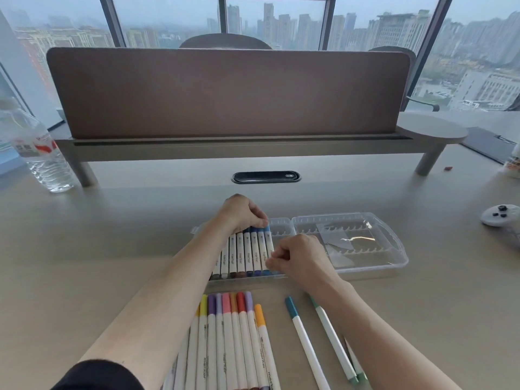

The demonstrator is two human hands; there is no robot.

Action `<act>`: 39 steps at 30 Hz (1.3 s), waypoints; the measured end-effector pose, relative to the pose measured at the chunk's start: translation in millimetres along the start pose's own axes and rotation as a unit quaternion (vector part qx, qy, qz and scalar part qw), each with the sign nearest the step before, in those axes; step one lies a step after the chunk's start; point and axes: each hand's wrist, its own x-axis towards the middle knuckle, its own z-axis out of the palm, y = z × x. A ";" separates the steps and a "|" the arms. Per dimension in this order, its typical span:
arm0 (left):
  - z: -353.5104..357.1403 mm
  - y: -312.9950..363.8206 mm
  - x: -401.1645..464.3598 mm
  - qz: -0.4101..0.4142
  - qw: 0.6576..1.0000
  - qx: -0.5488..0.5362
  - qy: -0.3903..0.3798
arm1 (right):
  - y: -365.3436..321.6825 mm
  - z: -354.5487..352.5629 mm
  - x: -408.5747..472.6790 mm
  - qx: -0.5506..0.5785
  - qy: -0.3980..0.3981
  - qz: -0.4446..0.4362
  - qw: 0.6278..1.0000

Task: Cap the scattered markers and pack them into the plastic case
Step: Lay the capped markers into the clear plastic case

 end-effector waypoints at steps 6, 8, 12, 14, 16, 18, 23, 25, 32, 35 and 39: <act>1.0 -5.1 -7.0 0.064 0.997 0.029 0.008 | 7.3 -7.1 -4.9 0.040 -0.008 -0.041 0.998; 1.2 -8.7 -13.2 0.098 0.994 0.036 0.028 | 14.4 -11.3 -10.7 0.067 0.004 -0.050 0.997; 4.2 -7.7 -29.7 0.144 0.982 0.048 0.114 | 29.0 -16.8 -21.0 0.098 0.068 -0.046 0.992; 5.7 -5.4 -39.5 0.154 0.978 0.053 0.133 | 34.3 -21.1 -26.6 0.101 0.080 -0.040 0.991; 7.5 -3.0 -49.6 0.159 0.977 0.054 0.130 | 39.1 -26.9 -32.3 0.106 0.085 -0.027 0.990; 9.1 1.0 -60.4 0.163 0.978 0.046 0.123 | 43.9 -32.6 -39.2 0.106 0.089 -0.015 0.990; 18.7 12.0 -93.0 0.145 0.986 0.070 0.032 | 59.6 -46.9 -63.4 0.117 0.091 0.018 0.989; 24.2 15.3 -104.1 0.147 0.985 0.089 0.014 | 66.0 -51.7 -73.6 0.113 0.093 0.033 0.989; 37.0 33.2 -123.9 0.112 0.985 0.129 -0.035 | 71.4 -56.4 -101.0 0.041 -0.008 0.120 0.992; 39.5 36.2 -127.4 0.077 0.983 0.157 -0.061 | 64.5 -55.3 -108.6 0.026 -0.034 0.138 0.990; 42.6 41.2 -135.1 0.051 0.975 0.190 -0.105 | 57.6 -53.6 -111.7 0.008 -0.032 0.136 0.990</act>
